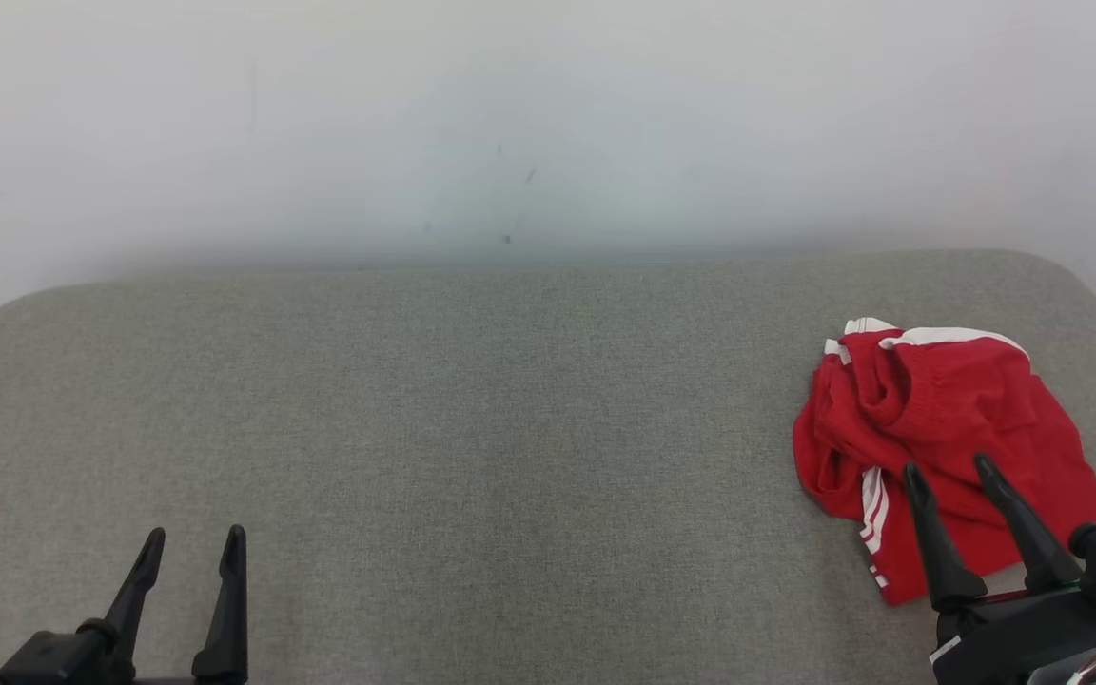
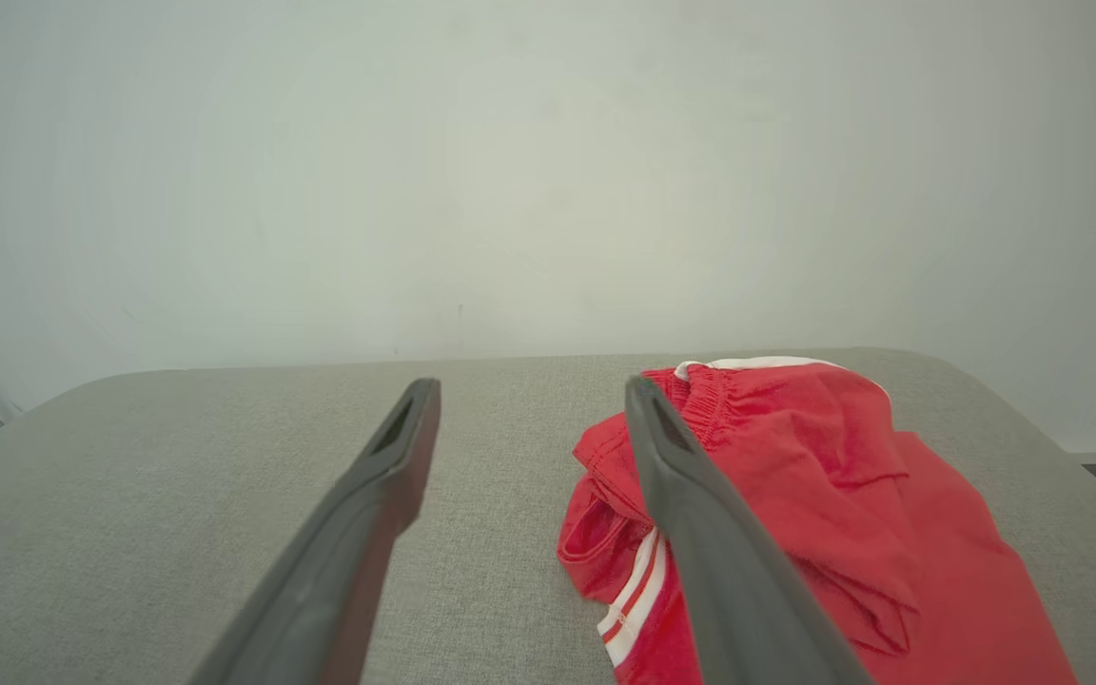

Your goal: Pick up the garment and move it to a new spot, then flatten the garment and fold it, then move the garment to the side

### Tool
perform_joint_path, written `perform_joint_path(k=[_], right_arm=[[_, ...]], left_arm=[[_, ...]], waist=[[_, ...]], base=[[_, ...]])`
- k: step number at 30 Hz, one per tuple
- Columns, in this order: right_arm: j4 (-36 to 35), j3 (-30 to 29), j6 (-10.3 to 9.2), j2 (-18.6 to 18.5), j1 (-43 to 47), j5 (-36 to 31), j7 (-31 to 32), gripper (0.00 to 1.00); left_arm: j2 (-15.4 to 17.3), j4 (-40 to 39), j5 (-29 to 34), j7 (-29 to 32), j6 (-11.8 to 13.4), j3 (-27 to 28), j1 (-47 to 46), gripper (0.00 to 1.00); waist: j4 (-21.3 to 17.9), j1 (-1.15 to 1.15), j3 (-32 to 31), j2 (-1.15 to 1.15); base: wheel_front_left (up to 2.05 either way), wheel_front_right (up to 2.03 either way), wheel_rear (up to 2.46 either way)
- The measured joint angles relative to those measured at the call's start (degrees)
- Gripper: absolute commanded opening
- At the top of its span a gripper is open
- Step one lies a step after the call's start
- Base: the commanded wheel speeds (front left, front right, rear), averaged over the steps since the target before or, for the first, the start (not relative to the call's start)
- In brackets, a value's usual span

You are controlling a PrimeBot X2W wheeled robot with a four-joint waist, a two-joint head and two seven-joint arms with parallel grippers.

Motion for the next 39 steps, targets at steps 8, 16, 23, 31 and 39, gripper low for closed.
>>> perform_joint_path(k=[8,16,23,31,39], right_arm=[[-0.78,-3.09,0.0,2.11,0.74,-2.09,1.02,1.0],[-2.19,-4.48,0.0,3.78,1.2,-3.41,2.49,1.0],[-2.57,-5.53,0.0,5.0,1.25,-3.58,3.47,1.0],[-2.72,-6.86,0.0,6.16,1.24,-3.34,4.25,1.0],[-2.7,-7.86,0.0,7.48,1.25,-3.43,4.49,1.0]], left_arm=[[-0.23,-0.85,-0.46,0.96,0.04,0.54,-0.32,1.0],[-0.78,-1.59,-0.6,1.44,0.08,1.13,-0.51,1.0],[-1.88,-1.8,-2.4,1.44,0.19,2.22,-0.53,1.0],[-2.26,-1.82,-2.59,1.44,0.56,2.98,-0.54,1.0],[-2.56,-1.76,-2.59,1.43,0.58,3.94,-0.57,1.0]], waist=[[0.12,0.0,0.23,0.0],[0.07,0.0,0.71,0.0],[0.19,0.0,0.75,0.0],[0.32,0.0,0.66,0.0],[0.31,0.0,0.49,0.0]], base=[[0.0,0.0,0.0],[0.0,0.0,0.0],[0.0,0.0,0.0],[0.0,0.0,0.0],[0.0,0.0,0.0]])
